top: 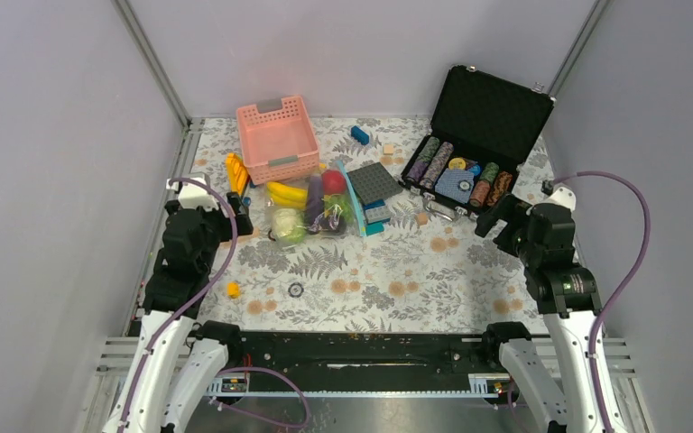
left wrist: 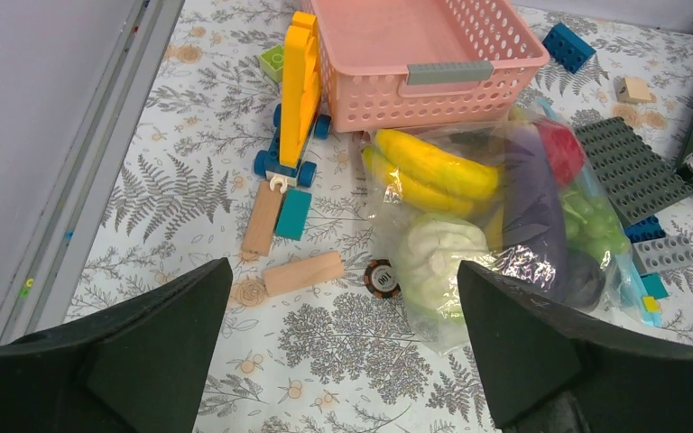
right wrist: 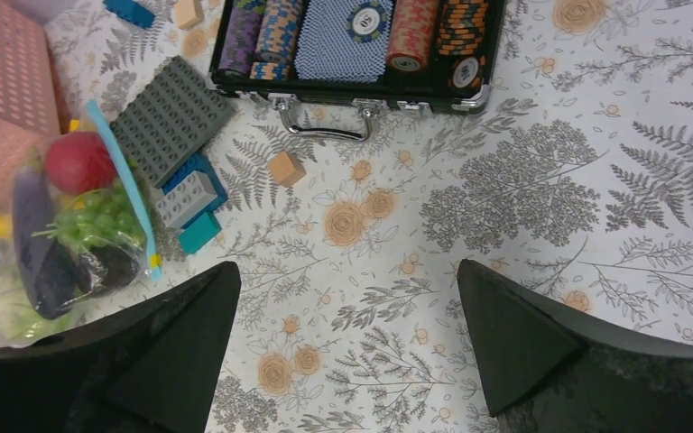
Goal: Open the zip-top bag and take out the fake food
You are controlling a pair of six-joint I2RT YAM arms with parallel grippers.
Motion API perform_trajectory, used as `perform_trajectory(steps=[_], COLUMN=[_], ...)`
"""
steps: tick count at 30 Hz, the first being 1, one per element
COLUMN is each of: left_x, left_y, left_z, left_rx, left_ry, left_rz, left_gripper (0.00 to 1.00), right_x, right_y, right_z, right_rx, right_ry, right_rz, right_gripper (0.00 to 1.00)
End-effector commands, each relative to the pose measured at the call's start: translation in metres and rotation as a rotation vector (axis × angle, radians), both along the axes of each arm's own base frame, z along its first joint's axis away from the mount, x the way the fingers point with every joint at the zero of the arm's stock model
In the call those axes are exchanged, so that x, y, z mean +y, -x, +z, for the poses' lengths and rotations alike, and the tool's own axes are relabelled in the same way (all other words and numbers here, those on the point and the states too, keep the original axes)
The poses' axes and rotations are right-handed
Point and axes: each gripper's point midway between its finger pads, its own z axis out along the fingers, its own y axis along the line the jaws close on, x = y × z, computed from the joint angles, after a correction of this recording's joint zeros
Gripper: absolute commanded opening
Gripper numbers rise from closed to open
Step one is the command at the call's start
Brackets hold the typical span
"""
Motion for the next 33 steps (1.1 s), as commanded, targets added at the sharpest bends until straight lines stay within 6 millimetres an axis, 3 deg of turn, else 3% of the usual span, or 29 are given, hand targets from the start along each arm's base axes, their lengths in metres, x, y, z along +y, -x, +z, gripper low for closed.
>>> perform_trajectory(steps=[1,6,10,14,19,22,24,28,33], left_x=[0.012,0.007,0.018,0.031,0.026,0.026,0.027,0.017,0.011], left_y=[-0.006,-0.004,0.003,0.016,0.024,0.024,0.019,0.011,0.012], left_z=[0.025,0.022,0.016,0.012,0.009,0.006,0.0,-0.007,-0.008], left_rx=[-0.052,0.01,0.022,-0.022,-0.055,-0.027,0.023,0.091,0.125], left_ry=[0.058,0.019,0.029,0.089,0.131,0.158,0.14,0.131,0.123], left_rz=[0.111,0.058,0.137,0.233,0.208,0.23,0.245,0.196,0.159], left_gripper=[0.99,0.99,0.99,0.99,0.99,0.99,0.99,0.99,0.99], right_x=[0.011,0.046,0.082,0.135,0.2,0.232,0.247,0.255,0.276], right_y=[-0.01,-0.024,-0.036,-0.05,-0.077,-0.088,-0.093,-0.096,-0.101], right_z=[0.009,0.014,0.017,0.012,-0.004,-0.021,-0.042,-0.079,-0.105], right_rx=[-0.041,-0.042,-0.053,-0.033,-0.013,0.047,0.113,0.215,0.23], right_ry=[-0.014,-0.146,-0.155,-0.212,-0.36,-0.39,-0.407,-0.399,-0.477], right_rz=[0.066,0.2,0.274,0.331,0.353,0.375,0.371,0.326,0.36], right_gripper=[0.98,0.98,0.98,0.98,0.98,0.97,0.93,0.9,0.79])
